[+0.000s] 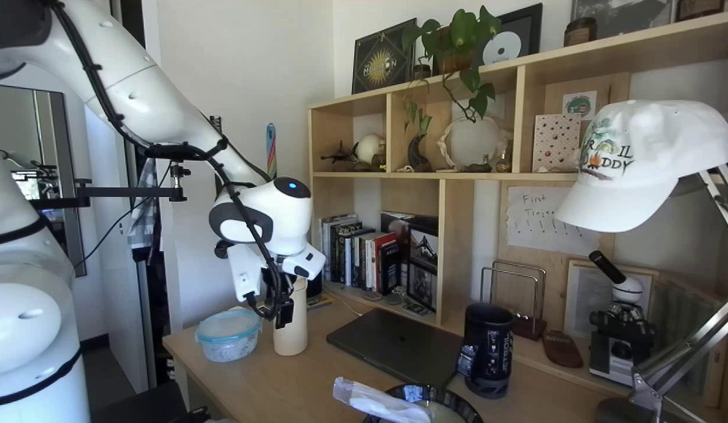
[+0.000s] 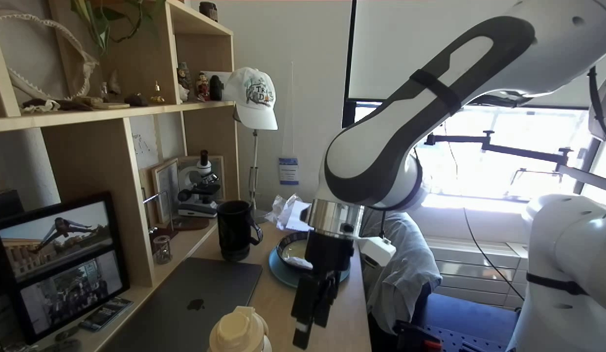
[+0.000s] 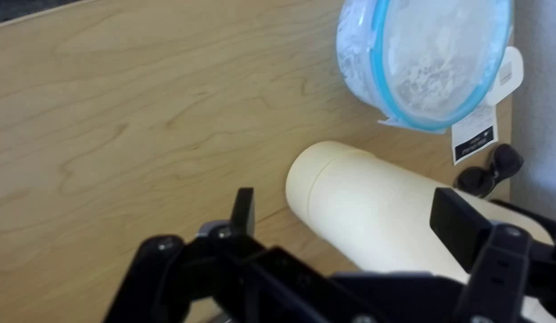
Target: Move the lunch box towards the left edge of the table
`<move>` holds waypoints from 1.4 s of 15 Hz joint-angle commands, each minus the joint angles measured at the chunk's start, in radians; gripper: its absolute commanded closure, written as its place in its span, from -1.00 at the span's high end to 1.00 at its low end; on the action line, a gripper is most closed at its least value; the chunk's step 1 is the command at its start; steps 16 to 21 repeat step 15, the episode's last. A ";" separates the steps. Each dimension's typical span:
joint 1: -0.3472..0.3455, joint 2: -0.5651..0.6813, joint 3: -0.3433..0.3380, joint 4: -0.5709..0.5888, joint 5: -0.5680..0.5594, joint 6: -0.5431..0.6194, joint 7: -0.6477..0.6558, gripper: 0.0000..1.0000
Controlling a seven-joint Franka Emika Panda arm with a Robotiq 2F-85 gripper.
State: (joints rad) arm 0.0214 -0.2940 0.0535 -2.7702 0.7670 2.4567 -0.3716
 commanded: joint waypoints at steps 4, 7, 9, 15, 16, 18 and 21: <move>-0.049 -0.078 -0.103 -0.011 -0.214 0.097 0.159 1.00; -0.033 -0.080 -0.140 -0.018 -0.228 0.156 0.163 1.00; -0.026 -0.069 -0.150 -0.007 -0.238 0.192 0.162 1.00; -0.001 -0.062 -0.176 -0.002 -0.236 0.197 0.140 1.00; -0.001 -0.062 -0.176 -0.002 -0.236 0.197 0.140 1.00; -0.001 -0.062 -0.176 -0.002 -0.236 0.197 0.140 1.00; -0.001 -0.062 -0.176 -0.002 -0.236 0.197 0.140 1.00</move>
